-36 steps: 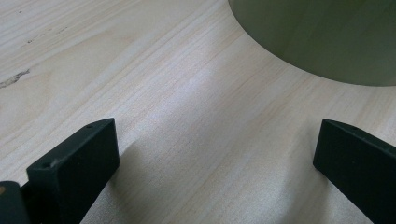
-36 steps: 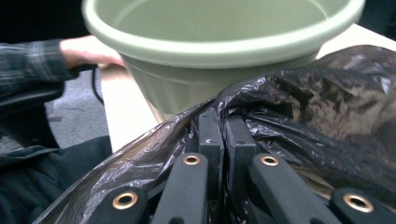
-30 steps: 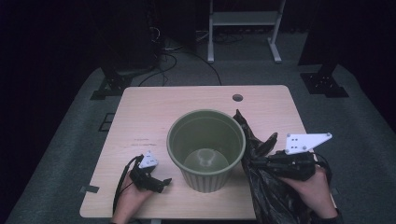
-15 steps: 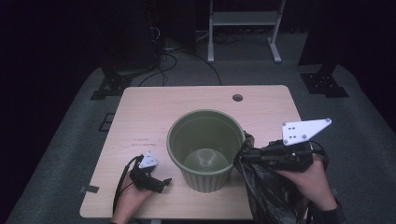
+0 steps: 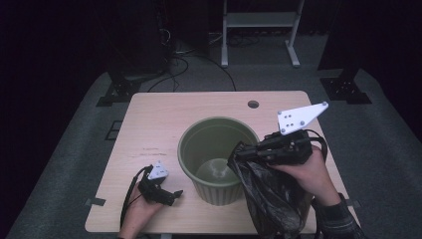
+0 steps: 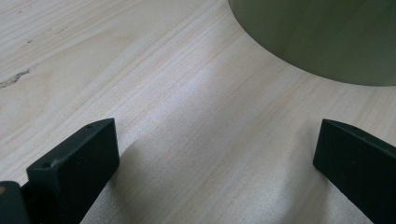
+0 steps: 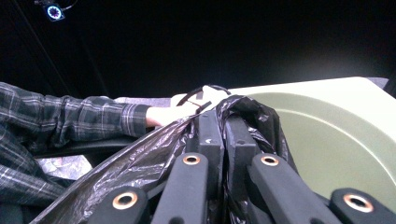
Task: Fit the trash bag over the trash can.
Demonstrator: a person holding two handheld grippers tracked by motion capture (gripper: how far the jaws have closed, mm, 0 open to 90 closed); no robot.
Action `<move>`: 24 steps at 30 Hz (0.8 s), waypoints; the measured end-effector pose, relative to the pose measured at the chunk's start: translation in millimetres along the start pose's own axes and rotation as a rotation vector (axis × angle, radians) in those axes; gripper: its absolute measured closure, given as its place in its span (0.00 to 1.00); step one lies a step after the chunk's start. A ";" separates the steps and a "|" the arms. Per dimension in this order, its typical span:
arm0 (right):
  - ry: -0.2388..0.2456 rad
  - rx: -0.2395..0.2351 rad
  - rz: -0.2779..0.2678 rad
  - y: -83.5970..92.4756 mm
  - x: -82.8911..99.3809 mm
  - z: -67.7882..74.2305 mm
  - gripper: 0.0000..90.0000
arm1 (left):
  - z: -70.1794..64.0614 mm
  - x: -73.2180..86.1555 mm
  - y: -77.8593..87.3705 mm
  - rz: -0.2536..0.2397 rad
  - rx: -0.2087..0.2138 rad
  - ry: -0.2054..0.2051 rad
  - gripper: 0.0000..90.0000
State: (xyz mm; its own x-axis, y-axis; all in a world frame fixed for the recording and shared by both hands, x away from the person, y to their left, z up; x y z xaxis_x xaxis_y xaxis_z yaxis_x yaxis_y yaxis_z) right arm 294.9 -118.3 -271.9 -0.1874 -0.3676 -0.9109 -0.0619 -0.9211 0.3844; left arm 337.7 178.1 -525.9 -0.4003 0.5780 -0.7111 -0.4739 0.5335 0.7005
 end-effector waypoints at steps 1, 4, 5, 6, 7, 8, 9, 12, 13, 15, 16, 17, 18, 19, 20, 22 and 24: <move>0.004 -0.002 -0.003 -2.5 -2.5 -1.4 0.97 | 0.0 0.0 0.0 0.000 0.000 0.000 0.00; 0.007 -0.017 -0.019 -9.5 -10.6 -5.9 0.97 | 0.0 0.0 0.0 0.000 0.000 0.000 0.00; 0.006 -0.018 -0.022 -11.0 -12.4 -7.0 0.97 | 0.0 0.0 0.0 0.000 0.000 0.000 0.00; 0.007 -0.019 -0.025 -15.2 -16.9 -10.0 0.97 | 0.0 0.0 0.0 0.000 0.000 0.000 0.00; 0.007 -0.019 -0.025 -15.2 -16.9 -10.0 0.97 | 0.0 0.0 0.0 0.000 0.000 0.000 0.00; 0.007 -0.023 -0.026 -17.3 -19.0 -11.3 0.97 | 0.0 0.0 0.0 0.000 0.000 0.000 0.00; 0.010 -0.022 -0.029 -19.3 -21.4 -12.8 0.97 | 0.0 0.0 0.0 0.000 0.000 0.000 0.00; 0.015 -0.027 -0.042 -25.5 -28.9 -17.3 0.97 | 0.0 0.0 0.0 0.000 0.000 0.000 0.00; 0.021 -0.044 -0.050 -29.9 -34.2 -19.8 0.97 | 0.0 0.0 0.0 0.000 0.000 0.000 0.00; 0.022 -0.048 -0.053 -32.0 -36.2 -20.7 0.97 | 0.0 0.0 0.0 0.000 0.000 0.000 0.00; 0.020 -0.054 -0.055 -36.0 -39.3 -22.0 0.97 | 0.0 0.0 0.0 0.000 0.000 0.000 0.00; 0.021 -0.057 -0.052 -39.2 -41.6 -23.1 0.97 | 0.0 0.0 -0.1 0.000 -0.001 0.000 0.00; 0.021 -0.060 -0.051 -42.6 -43.8 -24.0 0.97 | 0.0 0.0 0.0 0.000 -0.001 0.000 0.00; 0.023 -0.065 -0.050 -46.2 -46.0 -24.6 0.97 | 0.0 0.0 0.0 0.000 -0.001 -0.001 0.00; 0.022 -0.069 -0.048 -49.9 -48.3 -25.0 0.97 | 0.0 0.0 -0.1 -0.001 -0.002 0.001 0.00; 0.025 -0.079 -0.043 -59.0 -53.0 -26.5 0.97 | -0.1 0.0 -0.1 -0.001 -0.001 0.001 0.00; 0.028 -0.084 -0.036 -66.7 -56.6 -28.3 0.97 | -0.1 -0.1 -0.1 -0.001 0.000 0.001 0.00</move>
Point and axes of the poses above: each handheld gripper's, and its own axes: y roughly backward along the jaws, x roughly out of its underside, z roughly to its left, the point moved 6 cm from there along -y, roughly forward along the jaws, and after that the axes turned 4 degrees about -y, right-handed, at the moved point
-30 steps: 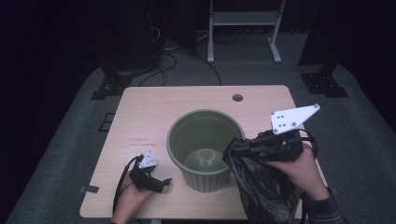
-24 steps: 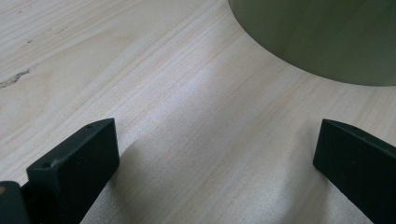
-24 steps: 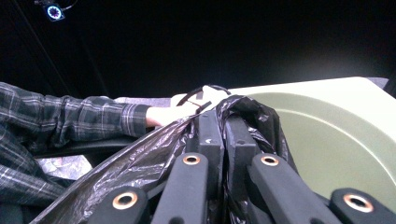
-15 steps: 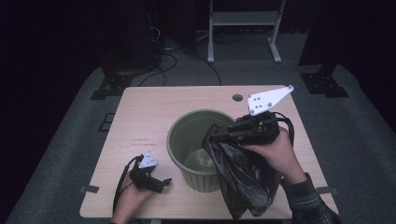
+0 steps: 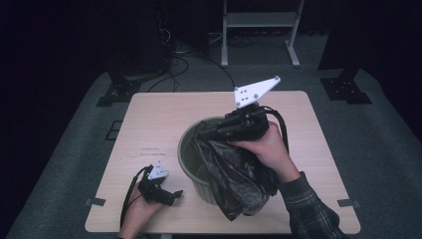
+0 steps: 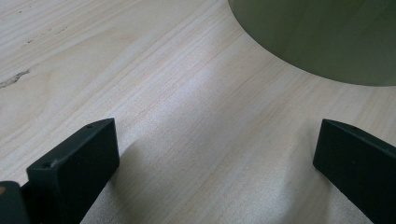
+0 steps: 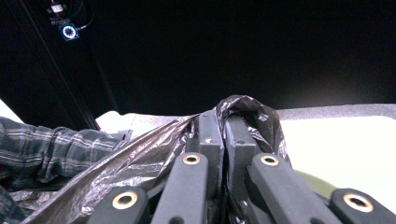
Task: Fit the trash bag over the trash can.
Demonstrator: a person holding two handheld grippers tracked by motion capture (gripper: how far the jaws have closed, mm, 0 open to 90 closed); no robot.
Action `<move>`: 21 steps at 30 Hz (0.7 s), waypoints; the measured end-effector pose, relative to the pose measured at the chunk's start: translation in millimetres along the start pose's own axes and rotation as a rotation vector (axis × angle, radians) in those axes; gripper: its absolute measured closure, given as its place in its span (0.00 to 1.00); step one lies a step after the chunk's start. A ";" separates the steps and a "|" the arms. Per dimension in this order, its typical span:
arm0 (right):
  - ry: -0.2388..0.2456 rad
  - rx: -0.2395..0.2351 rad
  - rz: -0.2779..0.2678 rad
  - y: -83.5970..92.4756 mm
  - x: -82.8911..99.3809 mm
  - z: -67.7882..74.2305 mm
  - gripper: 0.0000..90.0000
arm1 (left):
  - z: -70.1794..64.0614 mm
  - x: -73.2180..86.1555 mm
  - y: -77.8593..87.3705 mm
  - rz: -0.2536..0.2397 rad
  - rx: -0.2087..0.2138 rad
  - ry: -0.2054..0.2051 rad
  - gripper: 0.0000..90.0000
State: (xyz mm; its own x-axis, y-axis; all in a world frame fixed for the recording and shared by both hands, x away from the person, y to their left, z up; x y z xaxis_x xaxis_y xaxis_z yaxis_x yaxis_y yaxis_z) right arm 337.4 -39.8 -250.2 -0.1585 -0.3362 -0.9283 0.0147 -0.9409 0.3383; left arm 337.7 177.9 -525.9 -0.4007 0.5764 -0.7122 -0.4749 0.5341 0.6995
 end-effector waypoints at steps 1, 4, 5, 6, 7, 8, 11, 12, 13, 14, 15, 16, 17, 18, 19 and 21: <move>0.000 -0.004 0.002 -4.2 -1.8 -1.9 0.97 | 0.0 0.0 0.0 0.000 0.000 0.000 0.00; -0.010 -0.029 -0.001 -18.0 -8.1 -7.2 0.97 | 0.0 0.0 0.0 0.000 0.000 0.000 0.00; -0.010 -0.033 -0.001 -21.4 -9.7 -8.3 0.97 | 0.0 0.0 0.0 0.000 0.000 0.000 0.00; -0.008 -0.037 -0.001 -25.9 -11.8 -9.7 0.97 | 0.0 0.0 0.0 0.000 0.000 0.000 0.00; -0.006 -0.044 -0.003 -30.3 -14.1 -11.0 0.97 | 0.0 0.0 0.0 0.000 -0.001 0.000 0.00; -0.005 -0.053 -0.005 -34.8 -16.5 -12.3 0.97 | 0.0 0.0 0.0 0.000 -0.001 0.000 0.00; 0.004 -0.083 -0.005 -48.4 -23.7 -16.9 0.97 | 0.0 0.0 0.0 0.000 -0.001 0.000 0.00; 0.005 -0.085 -0.003 -53.0 -26.0 -18.8 0.97 | 0.0 0.0 0.0 0.000 -0.001 0.000 0.00; 0.005 -0.090 0.002 -57.1 -28.2 -20.8 0.97 | 0.0 0.0 0.0 0.000 0.000 0.000 0.00; 0.006 -0.097 0.001 -61.4 -30.4 -22.5 0.97 | 0.0 0.0 0.0 0.000 0.001 0.000 0.00; 0.003 -0.099 0.006 -65.2 -32.2 -24.1 0.97 | 0.0 0.0 0.1 0.001 0.001 -0.001 0.00; 0.005 -0.100 0.011 -69.0 -33.6 -25.8 0.97 | -0.1 0.0 0.1 0.000 0.001 0.000 0.00; 0.004 -0.098 0.017 -72.2 -34.5 -27.3 0.97 | -0.1 0.0 0.1 0.000 0.001 -0.001 0.00; 0.002 -0.094 0.020 -74.8 -34.8 -28.8 0.97 | -0.1 0.0 0.1 0.000 0.001 -0.001 0.00; -0.003 -0.093 0.024 -76.6 -34.6 -29.9 0.97 | -0.1 0.0 0.1 0.000 0.001 -0.001 0.00; -0.005 -0.094 0.029 -78.7 -32.2 -30.8 0.97 | -0.1 0.0 0.1 0.000 0.001 -0.001 0.00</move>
Point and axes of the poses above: each handheld gripper's, and its own axes: y roughly backward along the jaws, x roughly out of its underside, z roughly to its left, the point moved 6 cm from there along -y, roughly forward along the jaws, and after that the axes turned 4 degrees about -y, right-handed, at the moved point
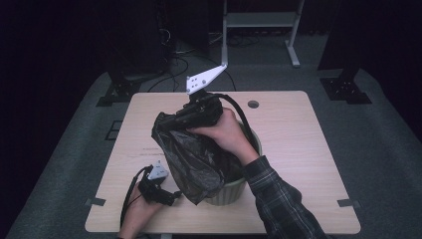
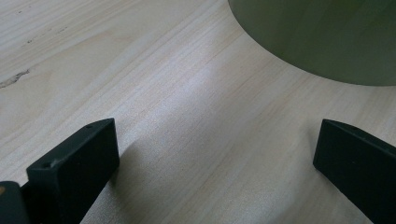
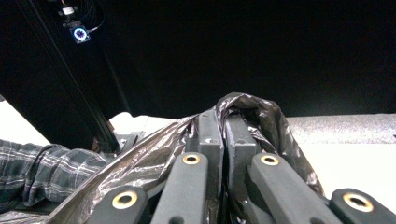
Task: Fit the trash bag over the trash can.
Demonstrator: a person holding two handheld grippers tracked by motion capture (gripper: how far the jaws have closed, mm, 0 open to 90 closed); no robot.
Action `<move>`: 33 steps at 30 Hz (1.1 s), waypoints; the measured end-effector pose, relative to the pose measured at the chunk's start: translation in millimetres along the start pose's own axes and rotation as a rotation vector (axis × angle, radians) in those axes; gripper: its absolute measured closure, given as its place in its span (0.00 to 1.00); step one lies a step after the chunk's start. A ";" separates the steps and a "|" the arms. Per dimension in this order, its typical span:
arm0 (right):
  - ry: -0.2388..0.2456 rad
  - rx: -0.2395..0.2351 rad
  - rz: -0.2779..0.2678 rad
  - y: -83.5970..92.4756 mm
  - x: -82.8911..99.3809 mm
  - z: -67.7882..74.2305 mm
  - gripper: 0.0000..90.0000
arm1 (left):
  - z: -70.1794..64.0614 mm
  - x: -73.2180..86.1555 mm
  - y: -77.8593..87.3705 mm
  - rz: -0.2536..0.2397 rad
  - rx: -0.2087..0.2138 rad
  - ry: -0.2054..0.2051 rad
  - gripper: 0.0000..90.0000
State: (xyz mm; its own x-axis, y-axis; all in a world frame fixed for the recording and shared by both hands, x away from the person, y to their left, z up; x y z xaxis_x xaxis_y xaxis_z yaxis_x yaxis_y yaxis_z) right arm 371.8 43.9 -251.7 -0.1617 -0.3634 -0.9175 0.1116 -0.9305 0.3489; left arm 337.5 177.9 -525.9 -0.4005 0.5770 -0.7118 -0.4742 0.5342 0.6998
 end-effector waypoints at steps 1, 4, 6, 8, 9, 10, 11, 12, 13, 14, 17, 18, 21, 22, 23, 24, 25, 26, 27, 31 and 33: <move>-0.004 0.003 0.003 0.3 2.3 -0.3 0.97 | 0.0 0.0 0.0 0.000 0.000 0.000 0.00; -0.013 0.006 0.004 4.7 8.5 -0.4 0.97 | 0.0 0.0 0.0 0.000 0.000 0.000 0.00; -0.021 0.019 0.015 10.3 15.5 -0.1 0.97 | 0.0 0.0 0.0 0.000 0.000 0.000 0.00; -0.028 0.029 0.028 16.3 22.9 0.9 0.97 | 0.0 0.0 0.1 0.000 0.001 0.000 0.00; -0.031 0.031 0.034 18.9 26.0 1.9 0.97 | 0.0 0.0 0.1 0.001 0.001 0.000 0.00; -0.033 0.035 0.042 22.8 30.4 3.3 0.97 | 0.0 0.0 0.0 0.000 0.001 0.000 0.00; -0.034 0.038 0.047 26.7 34.7 4.7 0.97 | 0.0 0.0 -0.1 0.000 0.000 0.000 0.00; -0.033 0.045 0.051 30.7 39.1 5.9 0.97 | 0.0 0.0 -0.1 -0.001 0.000 0.000 0.00; -0.035 0.062 0.063 39.3 47.9 7.8 0.97 | 0.0 0.0 -0.1 0.000 0.000 0.000 0.00; -0.035 0.062 0.063 39.3 47.9 7.8 0.97 | 0.1 0.1 0.1 0.001 0.000 -0.002 0.00; -0.046 0.076 0.073 52.0 60.8 9.3 0.97 | 0.1 0.1 0.0 0.001 -0.001 -0.001 0.00; -0.053 0.081 0.072 56.0 64.6 9.2 0.97 | 0.1 0.0 0.0 0.000 -0.001 -0.001 0.00; -0.067 0.102 0.091 66.6 76.2 7.8 0.97 | 0.1 0.1 0.0 0.001 0.000 -0.001 0.00; -0.070 0.109 0.097 69.7 79.3 7.3 0.97 | 0.1 0.0 0.1 0.001 0.000 -0.001 0.00; -0.075 0.114 0.105 72.9 82.3 7.2 0.96 | 0.1 0.0 0.0 0.001 0.000 -0.001 0.00; -0.076 0.117 0.109 75.9 84.9 7.1 0.95 | 0.1 0.1 0.0 0.001 0.000 -0.001 0.00; -0.082 0.120 0.114 78.7 87.3 7.4 0.93 | 0.1 0.0 0.0 0.001 0.000 -0.001 0.00; -0.090 0.130 0.121 83.8 91.8 7.0 0.92 | 0.2 0.1 0.1 0.001 0.000 -0.001 0.00; -0.090 0.130 0.121 83.8 91.8 7.0 0.92 | 0.2 0.1 0.1 0.001 0.000 -0.001 0.00; -0.094 0.171 0.137 91.8 99.0 5.4 0.82 | 0.1 0.0 0.1 0.001 0.000 -0.001 0.00; -0.099 0.196 0.130 96.9 101.6 5.8 0.73 | 0.1 0.0 0.1 0.001 0.000 -0.001 0.00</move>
Point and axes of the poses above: each handheld gripper's, and its own axes: y roughly backward along the jaws, x roughly out of its underside, z roughly to its left, the point moved 6 cm from there along -y, roughly forward along the jaws, and after that the axes turned 4 degrees about -y, right-handed, at the moved point
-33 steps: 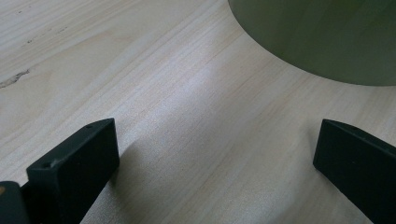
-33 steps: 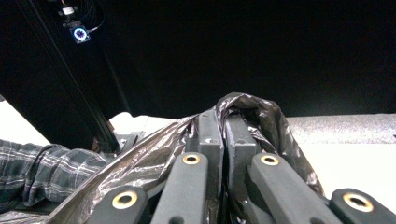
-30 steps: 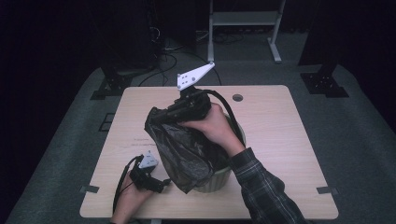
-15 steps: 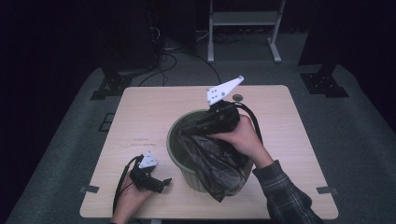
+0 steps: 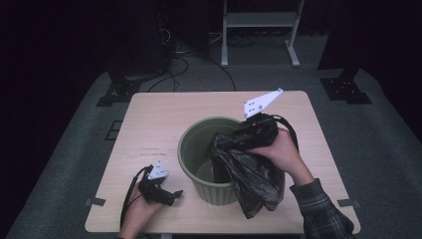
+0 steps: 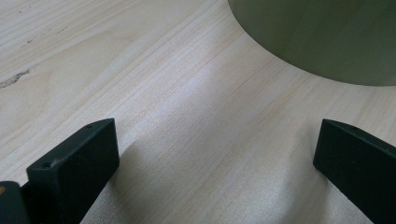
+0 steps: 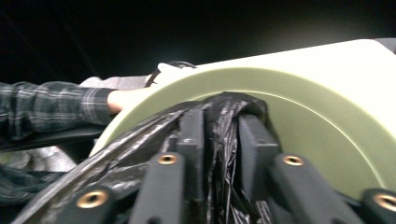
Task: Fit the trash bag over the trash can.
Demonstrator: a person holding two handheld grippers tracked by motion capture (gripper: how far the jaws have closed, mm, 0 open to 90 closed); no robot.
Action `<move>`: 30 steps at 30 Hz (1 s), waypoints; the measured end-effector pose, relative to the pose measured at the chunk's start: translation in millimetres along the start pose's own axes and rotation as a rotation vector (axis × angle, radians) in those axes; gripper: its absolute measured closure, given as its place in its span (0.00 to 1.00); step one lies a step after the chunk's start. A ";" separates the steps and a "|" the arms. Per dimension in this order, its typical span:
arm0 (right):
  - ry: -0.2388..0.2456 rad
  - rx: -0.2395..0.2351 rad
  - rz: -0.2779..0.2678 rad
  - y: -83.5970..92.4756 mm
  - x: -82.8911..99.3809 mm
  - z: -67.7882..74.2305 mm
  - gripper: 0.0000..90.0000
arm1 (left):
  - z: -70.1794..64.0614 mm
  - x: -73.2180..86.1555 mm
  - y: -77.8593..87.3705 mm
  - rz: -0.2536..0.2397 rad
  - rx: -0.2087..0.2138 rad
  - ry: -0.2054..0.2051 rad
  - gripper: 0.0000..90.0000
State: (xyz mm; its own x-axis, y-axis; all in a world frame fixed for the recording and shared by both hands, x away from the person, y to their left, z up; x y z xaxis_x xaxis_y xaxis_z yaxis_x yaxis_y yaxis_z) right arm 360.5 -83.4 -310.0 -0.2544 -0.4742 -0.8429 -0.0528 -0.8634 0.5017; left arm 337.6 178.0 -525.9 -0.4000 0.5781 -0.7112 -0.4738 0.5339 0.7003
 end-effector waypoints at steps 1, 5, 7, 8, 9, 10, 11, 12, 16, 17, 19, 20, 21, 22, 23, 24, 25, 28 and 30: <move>-0.002 0.006 0.002 2.3 2.1 0.1 0.66 | 0.0 0.0 0.0 0.000 0.000 0.000 0.00; -0.010 0.050 0.005 16.5 15.7 0.7 0.62 | 0.0 0.0 0.0 0.000 0.000 0.000 0.00; -0.012 0.056 -0.002 20.2 18.2 1.2 0.61 | 0.0 0.0 0.0 0.000 0.000 0.000 0.00; -0.013 0.062 -0.010 24.4 20.5 1.8 0.60 | 0.0 0.0 0.0 0.000 -0.001 0.002 0.00; -0.018 0.069 -0.020 28.7 22.8 2.1 0.60 | -0.1 0.0 0.0 0.000 -0.002 0.002 0.00; -0.022 0.074 -0.028 32.5 25.0 2.4 0.58 | -0.1 0.0 0.0 0.000 -0.002 0.002 0.00; -0.027 0.088 -0.037 39.3 30.2 2.7 0.59 | -0.1 0.0 0.0 0.000 -0.003 0.002 0.00; -0.027 0.088 -0.037 39.3 30.2 2.7 0.59 | -0.2 0.0 0.0 0.001 -0.003 0.003 0.00; -0.034 0.104 -0.038 46.3 39.7 0.3 0.79 | -0.2 0.0 0.1 -0.001 -0.002 0.002 0.00; -0.028 0.113 -0.045 47.6 41.0 -0.2 0.82 | -0.2 0.0 0.2 -0.001 -0.001 0.002 0.00; -0.034 0.115 -0.063 49.4 42.4 -2.5 0.92 | 0.0 0.3 0.7 0.000 0.005 -0.002 0.00; -0.031 0.111 -0.072 49.3 42.9 -3.7 0.93 | 0.4 0.6 1.2 -0.002 0.012 -0.004 0.00; -0.033 0.113 -0.073 48.7 43.8 -5.1 0.94 | 1.7 0.8 3.0 -0.003 0.019 0.002 0.00; -0.037 0.113 -0.069 47.2 44.8 -6.7 0.94 | 2.6 0.3 5.0 -0.011 0.025 0.010 0.00; -0.036 0.112 -0.070 46.3 45.2 -7.6 0.94 | 3.3 -0.7 7.7 -0.024 0.036 0.020 0.00; -0.036 0.111 -0.070 45.7 45.6 -8.1 0.93 | 4.1 -2.0 10.6 -0.038 0.045 0.025 0.00; -0.036 0.110 -0.070 45.2 45.6 -8.3 0.93 | 4.8 -3.3 14.1 -0.054 0.049 0.029 0.00; -0.035 0.107 -0.070 44.9 45.5 -8.4 0.93 | 4.4 -8.9 24.2 -0.096 0.064 0.029 0.02; -0.036 0.104 -0.070 44.1 45.4 -8.3 0.93 | 4.3 -14.5 31.9 -0.121 0.057 0.025 0.04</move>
State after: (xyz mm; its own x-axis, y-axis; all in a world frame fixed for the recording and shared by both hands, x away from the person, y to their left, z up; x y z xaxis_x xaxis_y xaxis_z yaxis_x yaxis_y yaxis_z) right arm 354.6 -144.5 -327.7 -0.2808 -0.4055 -0.8699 -0.1706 -0.8709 0.4610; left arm 331.6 189.3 -493.0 -0.3623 0.4920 -0.7916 -0.4750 0.6333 0.6110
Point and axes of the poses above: each handheld gripper's, and its own axes: y roughly backward along the jaws, x roughly out of its underside, z roughly to its left, the point moved 6 cm from there along -y, roughly forward along the jaws, and after that the axes turned 4 degrees about -y, right-handed, at the moved point
